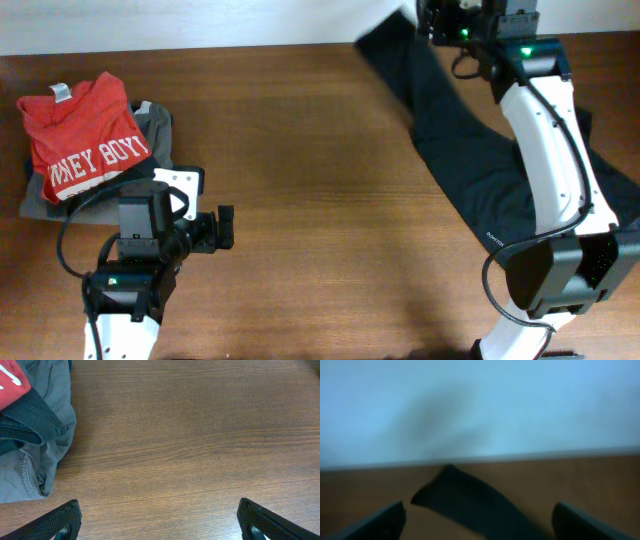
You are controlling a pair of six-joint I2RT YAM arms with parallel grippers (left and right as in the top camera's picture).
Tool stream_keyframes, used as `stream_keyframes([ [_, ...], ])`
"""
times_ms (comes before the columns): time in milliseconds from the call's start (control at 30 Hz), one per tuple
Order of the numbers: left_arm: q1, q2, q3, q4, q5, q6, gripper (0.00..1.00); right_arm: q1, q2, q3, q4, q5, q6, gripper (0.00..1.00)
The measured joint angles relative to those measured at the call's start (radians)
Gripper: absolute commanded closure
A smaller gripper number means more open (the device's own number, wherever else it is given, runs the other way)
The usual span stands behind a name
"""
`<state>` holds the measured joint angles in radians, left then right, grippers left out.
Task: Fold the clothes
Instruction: 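Grasp the black garment with the right gripper and lift it up, then drag the black garment leftward to the table center with the right gripper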
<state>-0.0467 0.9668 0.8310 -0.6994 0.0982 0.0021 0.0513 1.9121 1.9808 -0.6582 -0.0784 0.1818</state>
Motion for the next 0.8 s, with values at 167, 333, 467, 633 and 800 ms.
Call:
stream_keyframes([
  [167, 0.000, 0.000, 0.000, 0.000, 0.000, 0.000, 0.01, -0.087, 0.006, -0.003, -0.331, 0.097, 0.002, 0.01],
  [333, 0.000, 0.004, 0.000, 0.001, 0.000, 0.000, 0.01, -0.188, 0.006, -0.003, -0.592, 0.165, -0.055, 0.01],
  [467, 0.000, 0.014, 0.000, 0.001, 0.000, 0.000, 0.01, -0.244, 0.006, -0.019, -0.752, 0.165, -0.160, 0.01],
  [633, 0.000, 0.040, 0.001, 0.001, 0.000, 0.000, 0.01, -0.249, 0.006, -0.139, -0.789, 0.164, -0.220, 0.01],
  [800, 0.000, 0.057, 0.001, 0.000, 0.000, 0.000, 0.01, -0.247, 0.006, -0.339, -0.723, 0.163, -0.239, 0.01],
])
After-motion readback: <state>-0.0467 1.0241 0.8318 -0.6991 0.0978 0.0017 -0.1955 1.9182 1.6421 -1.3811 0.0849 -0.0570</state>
